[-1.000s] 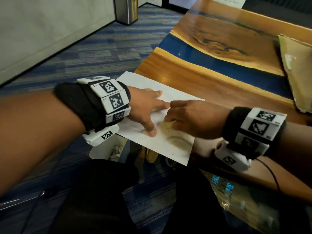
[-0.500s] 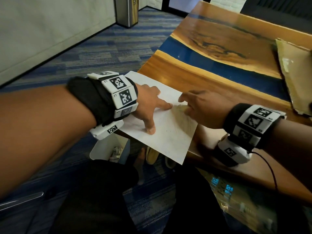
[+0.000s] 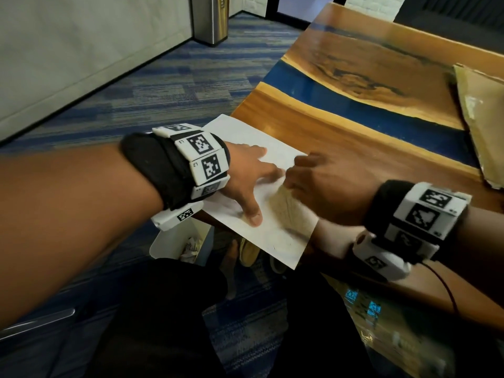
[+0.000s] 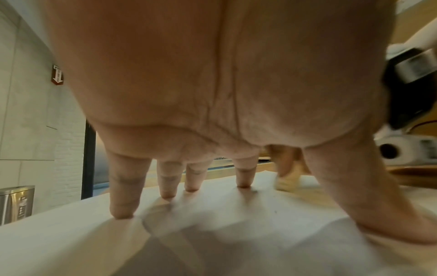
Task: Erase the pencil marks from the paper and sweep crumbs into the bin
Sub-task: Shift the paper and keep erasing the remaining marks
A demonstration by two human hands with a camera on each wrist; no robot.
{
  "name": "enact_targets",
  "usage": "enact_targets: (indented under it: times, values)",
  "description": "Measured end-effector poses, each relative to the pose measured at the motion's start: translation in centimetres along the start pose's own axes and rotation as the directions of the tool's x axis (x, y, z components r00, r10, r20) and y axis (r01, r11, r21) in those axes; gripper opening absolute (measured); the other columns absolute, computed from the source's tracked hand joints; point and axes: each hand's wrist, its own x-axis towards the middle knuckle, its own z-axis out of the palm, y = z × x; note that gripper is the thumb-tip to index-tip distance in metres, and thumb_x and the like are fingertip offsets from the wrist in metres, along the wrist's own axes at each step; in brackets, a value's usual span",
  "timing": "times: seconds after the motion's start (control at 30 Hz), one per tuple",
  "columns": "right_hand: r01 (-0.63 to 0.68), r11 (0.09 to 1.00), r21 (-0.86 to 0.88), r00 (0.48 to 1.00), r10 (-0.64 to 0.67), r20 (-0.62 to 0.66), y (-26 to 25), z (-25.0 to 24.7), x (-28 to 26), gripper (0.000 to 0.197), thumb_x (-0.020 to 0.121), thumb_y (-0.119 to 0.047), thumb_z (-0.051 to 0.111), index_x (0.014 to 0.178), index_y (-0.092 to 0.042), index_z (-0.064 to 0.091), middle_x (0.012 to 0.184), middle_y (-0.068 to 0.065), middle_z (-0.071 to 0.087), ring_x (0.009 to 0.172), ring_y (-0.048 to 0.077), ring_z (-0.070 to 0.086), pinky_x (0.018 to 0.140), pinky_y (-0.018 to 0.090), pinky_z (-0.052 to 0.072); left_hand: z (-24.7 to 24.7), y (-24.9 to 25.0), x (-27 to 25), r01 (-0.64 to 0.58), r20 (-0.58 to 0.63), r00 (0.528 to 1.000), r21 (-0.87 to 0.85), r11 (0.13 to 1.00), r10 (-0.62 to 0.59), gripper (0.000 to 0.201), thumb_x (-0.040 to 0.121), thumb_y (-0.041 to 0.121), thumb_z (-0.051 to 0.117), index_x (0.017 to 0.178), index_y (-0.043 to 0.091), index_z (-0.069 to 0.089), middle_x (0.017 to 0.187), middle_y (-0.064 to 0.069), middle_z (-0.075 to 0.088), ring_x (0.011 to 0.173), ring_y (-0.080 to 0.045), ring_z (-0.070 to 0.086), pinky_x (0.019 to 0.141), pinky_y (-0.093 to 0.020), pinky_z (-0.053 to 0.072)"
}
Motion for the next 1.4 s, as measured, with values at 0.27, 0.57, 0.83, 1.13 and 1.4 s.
enact_targets:
  times: [0.27, 0.57, 0.83, 1.13, 1.4]
  values:
    - [-0.028, 0.999, -0.031, 0.999, 0.029, 0.042, 1.3, -0.5, -0.3, 0.030, 0.099, -0.038, 0.037, 0.113, -0.027, 0.061, 0.104, -0.006, 0.055, 0.097, 0.017, 0.053, 0.082, 0.038, 0.052, -0.3, 0.2, 0.1, 0.011, 0.020, 1.000, 0.024, 1.000, -0.011, 0.120, 0.064, 0.078, 0.072, 0.155, 0.051, -0.001, 0.168, -0.004, -0.011, 0.153, -0.032, 0.007, 0.118, -0.055, 0.025]
    - [-0.056, 0.998, -0.026, 0.997, 0.057, 0.047, 1.5, -0.9, 0.0, 0.025, 0.099, -0.032, 0.046, 0.115, -0.024, 0.063, 0.103, -0.005, 0.057, 0.095, 0.016, 0.054, 0.081, 0.035, 0.053, -0.6, 0.3, 0.5, 0.032, 0.038, 0.999, 0.030, 0.999, -0.033, 0.122, 0.062, 0.079, 0.073, 0.155, 0.050, -0.001, 0.168, -0.007, -0.009, 0.152, -0.035, 0.012, 0.115, -0.055, 0.028]
    - [-0.058, 0.998, -0.003, 0.997, 0.058, 0.045, 1.6, -0.4, -0.2, 0.022, 0.099, -0.032, 0.047, 0.112, -0.025, 0.063, 0.103, -0.004, 0.059, 0.095, 0.018, 0.055, 0.080, 0.037, 0.052, -0.9, 0.7, 0.7, 0.040, 0.047, 0.998, 0.071, 0.997, -0.044, 0.122, 0.062, 0.079, 0.072, 0.154, 0.051, -0.003, 0.168, -0.007, -0.005, 0.151, -0.037, 0.016, 0.113, -0.054, 0.031]
    - [0.009, 1.000, 0.015, 0.999, -0.010, 0.049, 1.3, -0.5, -0.5, 0.029, 0.099, -0.036, 0.040, 0.115, -0.028, 0.063, 0.107, -0.006, 0.059, 0.100, 0.016, 0.055, 0.084, 0.036, 0.053, -0.8, 0.7, 0.7, 0.040, 0.044, 0.998, 0.081, 0.996, -0.044, 0.122, 0.063, 0.078, 0.072, 0.154, 0.052, -0.005, 0.168, -0.008, -0.006, 0.151, -0.037, 0.014, 0.116, -0.056, 0.029]
    - [0.071, 0.993, 0.098, 0.992, -0.080, 0.095, -0.7, -0.4, -1.1, 0.022, 0.099, -0.033, 0.046, 0.114, -0.028, 0.062, 0.103, -0.007, 0.057, 0.101, 0.016, 0.054, 0.083, 0.035, 0.051, -0.7, 0.5, 0.7, 0.030, 0.037, 0.999, 0.092, 0.995, -0.034, 0.124, 0.062, 0.080, 0.070, 0.154, 0.051, -0.007, 0.168, -0.009, -0.011, 0.153, -0.035, 0.007, 0.119, -0.054, 0.021]
